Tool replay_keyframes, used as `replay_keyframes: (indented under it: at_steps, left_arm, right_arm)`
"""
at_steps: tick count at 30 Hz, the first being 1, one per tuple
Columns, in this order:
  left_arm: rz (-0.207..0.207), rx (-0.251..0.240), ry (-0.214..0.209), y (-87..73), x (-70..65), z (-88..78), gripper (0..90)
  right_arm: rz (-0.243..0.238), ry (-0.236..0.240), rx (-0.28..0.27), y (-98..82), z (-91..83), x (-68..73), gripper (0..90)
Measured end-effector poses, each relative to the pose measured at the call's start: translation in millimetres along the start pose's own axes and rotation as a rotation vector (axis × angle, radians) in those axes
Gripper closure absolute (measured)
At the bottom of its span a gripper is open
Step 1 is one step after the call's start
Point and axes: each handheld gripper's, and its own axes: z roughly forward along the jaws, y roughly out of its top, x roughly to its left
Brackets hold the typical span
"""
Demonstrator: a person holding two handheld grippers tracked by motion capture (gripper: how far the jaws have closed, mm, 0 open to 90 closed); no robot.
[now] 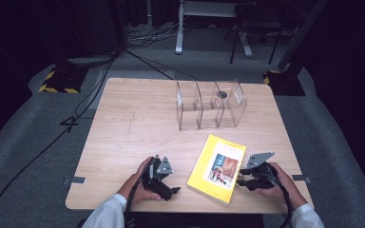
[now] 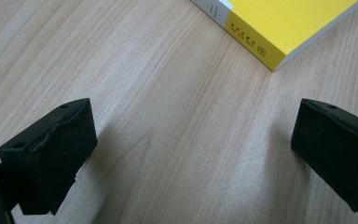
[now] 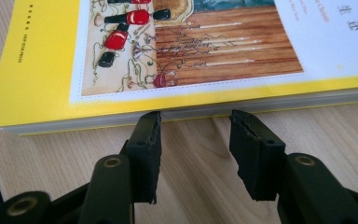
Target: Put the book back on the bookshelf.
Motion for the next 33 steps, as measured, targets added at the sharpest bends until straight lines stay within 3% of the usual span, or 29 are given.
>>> replay_keyframes:
  at_steps: [7, 15, 22, 27, 31, 33]
  left_arm:
    - [-0.001, 0.0, 0.001, -0.1, -0.1, -0.1, 0.7]
    - [-0.001, 0.0, 0.001, 0.0, -0.1, 0.1, 0.7]
    - [-0.001, 0.002, 0.001, 0.3, -0.2, 0.1, 0.7]
    - [-0.004, -0.001, 0.006, 0.1, -0.7, 0.0, 1.2]
    - [-0.006, -0.01, 0.018, 1.4, -6.9, -0.9, 5.5]
    - [0.014, -0.018, 0.004, 3.5, -11.6, -1.6, 13.3]
  right_arm:
    - [-0.007, 0.045, 0.088, 7.2, 3.2, -0.6, 55.7]
    - [-0.075, 0.018, 0.204, 23.4, 7.1, 7.8, 58.8]
    - [-0.085, 0.033, 0.154, 17.8, 6.0, 7.3, 62.3]
    - [-0.066, 0.04, 0.079, 11.9, 6.5, 6.3, 62.9]
    - [-0.066, 0.044, 0.035, 10.2, 7.0, 7.4, 63.9]
    - [-0.055, 0.048, 0.005, 11.1, 6.4, 7.8, 64.2]
